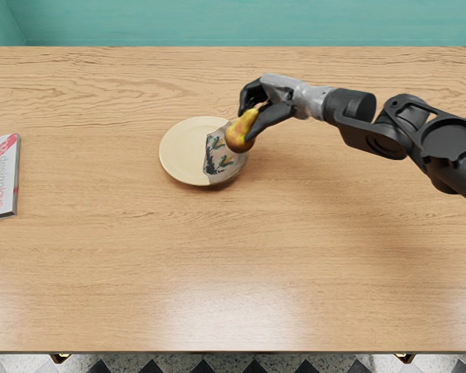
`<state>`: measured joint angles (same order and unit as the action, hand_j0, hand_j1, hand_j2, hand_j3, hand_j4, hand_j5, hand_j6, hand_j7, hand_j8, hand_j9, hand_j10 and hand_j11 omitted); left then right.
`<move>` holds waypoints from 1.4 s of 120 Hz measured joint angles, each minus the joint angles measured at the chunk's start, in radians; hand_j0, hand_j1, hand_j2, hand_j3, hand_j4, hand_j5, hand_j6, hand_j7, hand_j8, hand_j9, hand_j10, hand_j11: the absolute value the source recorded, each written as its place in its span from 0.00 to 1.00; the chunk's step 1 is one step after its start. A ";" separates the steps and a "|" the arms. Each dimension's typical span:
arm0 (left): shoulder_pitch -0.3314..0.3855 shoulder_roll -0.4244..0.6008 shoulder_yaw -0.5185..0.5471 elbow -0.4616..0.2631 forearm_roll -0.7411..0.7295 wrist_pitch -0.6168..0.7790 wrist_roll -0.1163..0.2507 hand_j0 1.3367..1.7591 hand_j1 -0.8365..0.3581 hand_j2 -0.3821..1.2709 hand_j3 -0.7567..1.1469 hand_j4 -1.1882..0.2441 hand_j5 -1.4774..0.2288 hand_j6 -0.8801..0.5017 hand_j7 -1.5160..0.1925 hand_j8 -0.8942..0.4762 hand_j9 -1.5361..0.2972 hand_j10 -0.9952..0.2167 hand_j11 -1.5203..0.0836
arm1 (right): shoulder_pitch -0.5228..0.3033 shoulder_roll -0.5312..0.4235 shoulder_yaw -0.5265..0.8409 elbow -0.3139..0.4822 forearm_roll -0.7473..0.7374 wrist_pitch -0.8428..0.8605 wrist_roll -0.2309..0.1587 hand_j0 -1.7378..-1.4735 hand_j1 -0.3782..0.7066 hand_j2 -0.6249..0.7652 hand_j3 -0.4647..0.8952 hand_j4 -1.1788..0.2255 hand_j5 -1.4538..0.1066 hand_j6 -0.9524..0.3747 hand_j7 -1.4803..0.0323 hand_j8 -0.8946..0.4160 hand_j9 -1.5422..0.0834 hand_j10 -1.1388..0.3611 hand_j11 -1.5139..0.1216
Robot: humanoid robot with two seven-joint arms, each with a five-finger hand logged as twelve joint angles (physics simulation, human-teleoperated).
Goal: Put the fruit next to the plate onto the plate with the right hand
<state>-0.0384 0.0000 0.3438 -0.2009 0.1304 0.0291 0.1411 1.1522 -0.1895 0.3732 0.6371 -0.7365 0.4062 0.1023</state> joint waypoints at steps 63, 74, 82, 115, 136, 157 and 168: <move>0.000 0.000 0.000 0.000 0.000 0.000 0.000 0.76 0.99 0.23 0.40 0.83 0.87 0.64 0.89 0.65 0.84 0.82 0.95 | 0.029 0.176 -0.015 -0.173 0.003 -0.015 0.005 0.31 0.71 0.86 0.34 0.23 0.18 0.27 0.23 0.30 0.24 0.18 0.22; 0.000 0.000 0.000 0.000 0.000 0.000 0.000 0.76 0.99 0.23 0.40 0.83 0.87 0.64 0.89 0.65 0.84 0.82 0.95 | 0.025 0.184 -0.028 -0.193 0.002 -0.016 0.005 0.31 0.71 0.86 0.34 0.23 0.18 0.27 0.23 0.31 0.24 0.18 0.22; 0.000 0.000 0.000 0.000 0.000 0.000 0.000 0.76 0.99 0.23 0.40 0.83 0.87 0.64 0.89 0.65 0.84 0.82 0.95 | 0.024 0.186 -0.035 -0.207 0.002 -0.017 0.006 0.31 0.71 0.86 0.34 0.23 0.19 0.27 0.23 0.30 0.24 0.18 0.22; 0.000 0.000 0.000 0.000 0.000 0.000 0.000 0.76 0.99 0.23 0.40 0.83 0.87 0.64 0.89 0.65 0.84 0.82 0.95 | 0.026 0.189 -0.075 -0.226 0.083 -0.160 0.005 0.30 0.34 0.62 0.34 0.57 0.60 0.51 0.65 0.50 0.64 0.50 0.61; 0.000 0.000 0.000 0.000 0.000 0.000 0.000 0.76 0.99 0.23 0.40 0.83 0.87 0.64 0.89 0.65 0.84 0.82 0.95 | 0.033 0.189 -0.104 -0.225 0.102 -0.190 -0.001 0.30 0.18 0.52 0.34 0.71 0.78 0.61 0.82 0.59 0.80 0.64 0.78; 0.000 0.000 0.000 0.000 0.000 0.000 0.000 0.76 0.99 0.23 0.40 0.83 0.87 0.64 0.89 0.65 0.84 0.82 0.95 | 0.027 0.153 -0.102 -0.127 0.133 -0.135 -0.005 0.30 0.11 0.48 0.34 0.77 0.85 0.66 0.90 0.63 0.87 0.69 0.85; 0.000 0.000 0.000 0.000 0.000 0.000 0.000 0.76 0.99 0.23 0.40 0.83 0.87 0.64 0.89 0.65 0.84 0.82 0.95 | 0.004 0.033 -0.100 0.031 0.172 -0.118 -0.002 0.30 0.09 0.47 0.34 0.79 0.87 0.67 0.92 0.64 0.89 0.71 0.87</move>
<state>-0.0383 0.0000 0.3436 -0.2010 0.1304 0.0291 0.1411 1.1566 -0.1567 0.2734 0.6681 -0.5649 0.2886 0.0998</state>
